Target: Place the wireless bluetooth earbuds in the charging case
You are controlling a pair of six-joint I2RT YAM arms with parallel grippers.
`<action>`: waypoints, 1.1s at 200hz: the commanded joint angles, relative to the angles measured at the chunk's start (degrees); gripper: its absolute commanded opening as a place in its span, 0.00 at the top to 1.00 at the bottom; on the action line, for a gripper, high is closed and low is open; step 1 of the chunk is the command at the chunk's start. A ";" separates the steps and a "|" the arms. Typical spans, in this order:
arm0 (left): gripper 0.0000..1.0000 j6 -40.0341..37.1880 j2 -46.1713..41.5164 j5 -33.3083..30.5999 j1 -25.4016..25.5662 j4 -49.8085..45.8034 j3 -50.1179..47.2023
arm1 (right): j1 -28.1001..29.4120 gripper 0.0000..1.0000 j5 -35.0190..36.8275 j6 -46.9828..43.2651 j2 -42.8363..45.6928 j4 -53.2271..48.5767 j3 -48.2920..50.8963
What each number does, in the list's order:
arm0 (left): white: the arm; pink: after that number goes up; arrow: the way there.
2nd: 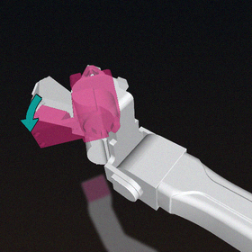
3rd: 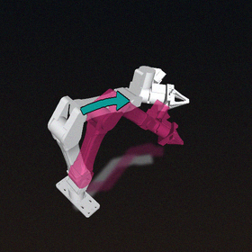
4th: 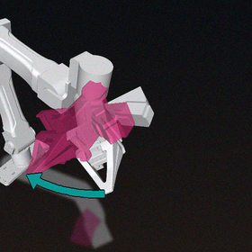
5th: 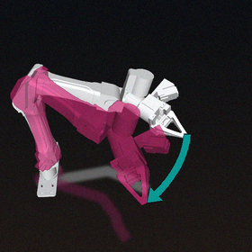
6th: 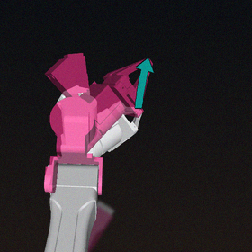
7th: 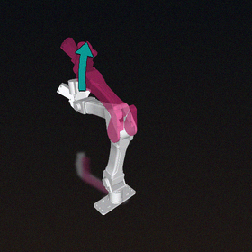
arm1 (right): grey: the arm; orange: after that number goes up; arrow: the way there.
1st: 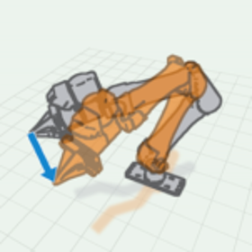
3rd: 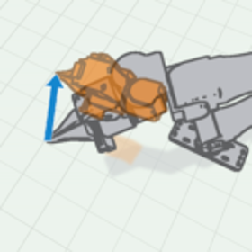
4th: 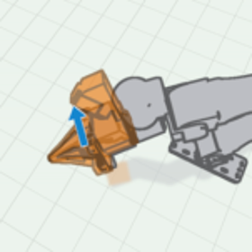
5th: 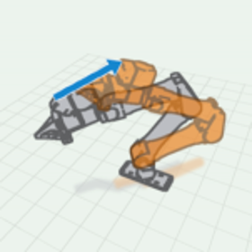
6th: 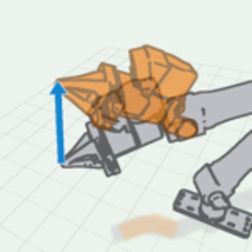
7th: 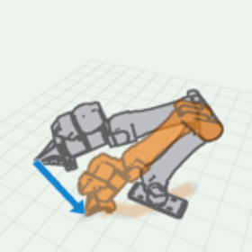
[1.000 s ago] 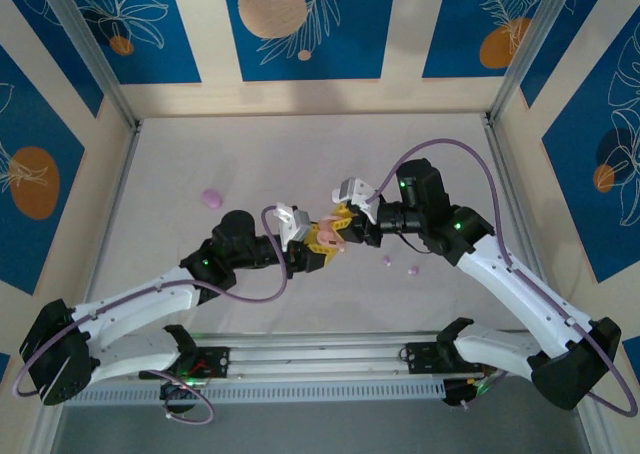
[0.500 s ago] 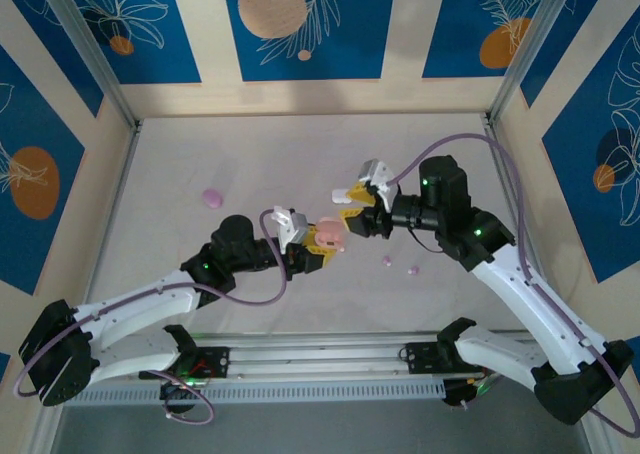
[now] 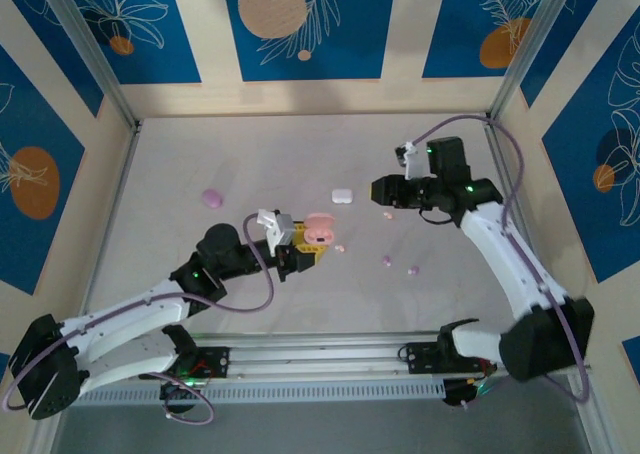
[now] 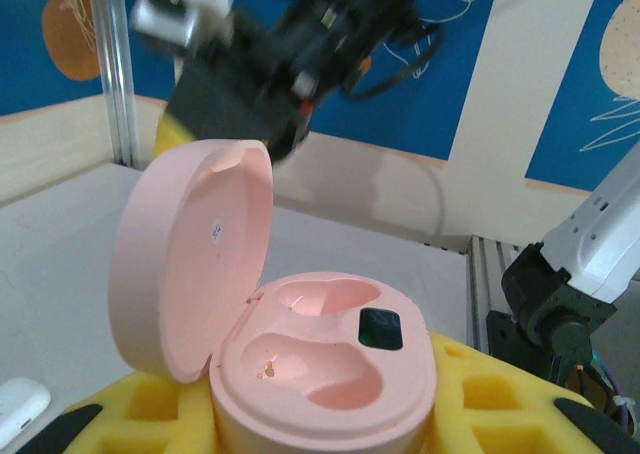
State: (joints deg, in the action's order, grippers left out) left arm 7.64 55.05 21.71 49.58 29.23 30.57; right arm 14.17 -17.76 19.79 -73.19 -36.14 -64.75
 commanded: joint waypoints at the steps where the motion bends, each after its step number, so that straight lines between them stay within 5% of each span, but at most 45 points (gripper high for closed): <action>1: 0.70 0.54 -1.90 -0.97 0.16 1.89 -0.51 | 2.01 0.59 -4.36 4.30 -4.09 -4.86 2.16; 75: 0.69 1.23 -3.61 -0.36 0.16 0.58 -0.51 | 8.53 0.65 0.22 3.76 -17.73 -1.99 3.13; 139: 0.69 1.17 -3.62 -0.71 0.16 0.21 -0.16 | 13.50 0.64 -0.30 6.35 -24.14 0.43 2.66; 220: 0.69 1.33 -3.87 -0.84 0.16 -0.05 -0.24 | 19.65 0.61 7.98 11.96 -29.50 2.34 1.29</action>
State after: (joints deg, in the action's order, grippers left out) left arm 8.67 52.01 21.32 49.58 28.93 30.39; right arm 33.26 -12.08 29.04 -102.06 -34.94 -62.50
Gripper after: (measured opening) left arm 0.351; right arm 0.391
